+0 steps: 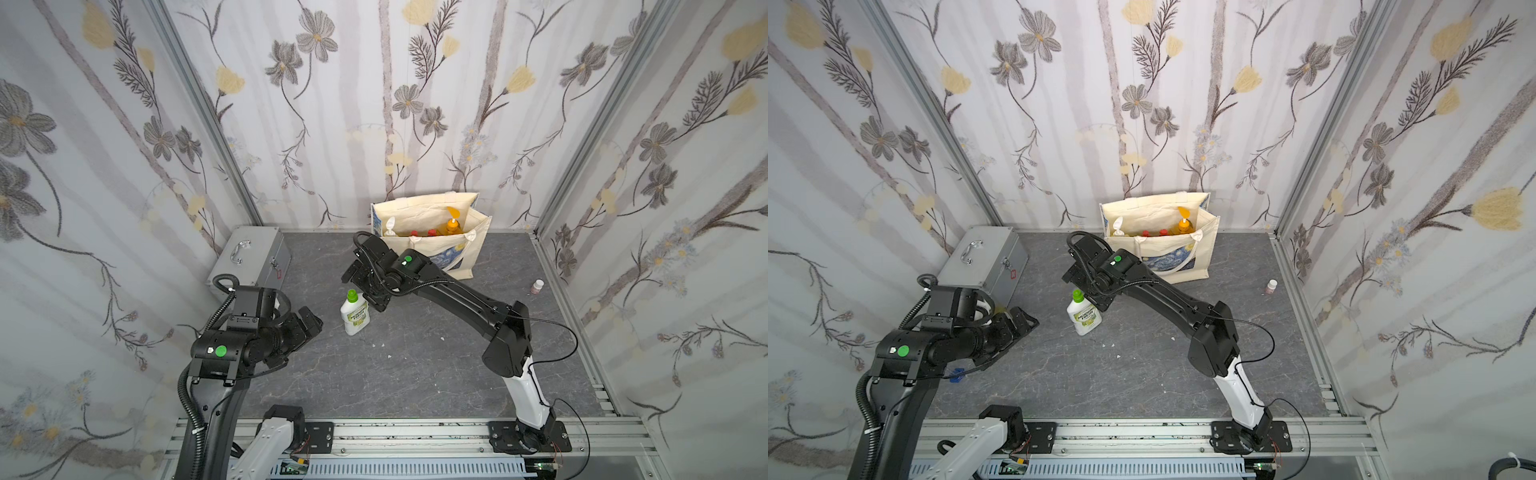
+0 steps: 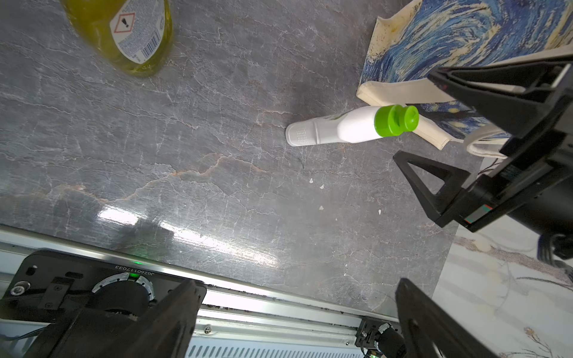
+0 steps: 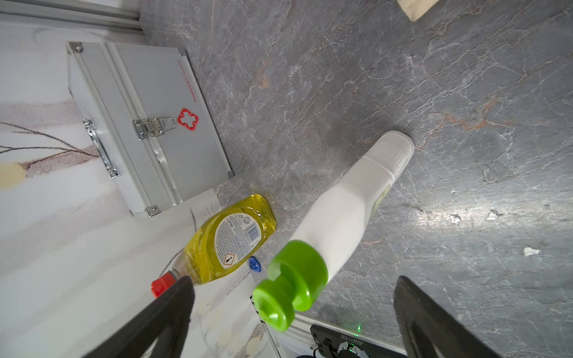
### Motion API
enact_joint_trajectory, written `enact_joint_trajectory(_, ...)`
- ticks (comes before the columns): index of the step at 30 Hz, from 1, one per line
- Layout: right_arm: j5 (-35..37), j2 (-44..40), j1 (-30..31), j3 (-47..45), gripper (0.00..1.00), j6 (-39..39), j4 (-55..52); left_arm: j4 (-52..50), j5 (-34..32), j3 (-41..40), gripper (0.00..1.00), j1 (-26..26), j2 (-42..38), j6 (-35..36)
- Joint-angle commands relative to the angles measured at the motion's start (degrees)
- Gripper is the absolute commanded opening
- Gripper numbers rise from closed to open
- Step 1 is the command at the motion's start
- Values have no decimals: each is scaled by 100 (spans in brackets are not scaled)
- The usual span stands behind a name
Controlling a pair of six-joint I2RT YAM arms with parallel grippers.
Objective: Pack dish soap into the shopping bag
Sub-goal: Pick up the bottle of dish soap at the center of the board.
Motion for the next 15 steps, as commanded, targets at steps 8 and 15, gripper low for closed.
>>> enact_joint_trajectory(8,222,330,129,51,93,173,64,-274,75,190,100,104,54,408)
enact_joint_trajectory(15,248,444,164,67,83,21,17,-316,157,190,100,176,59,525)
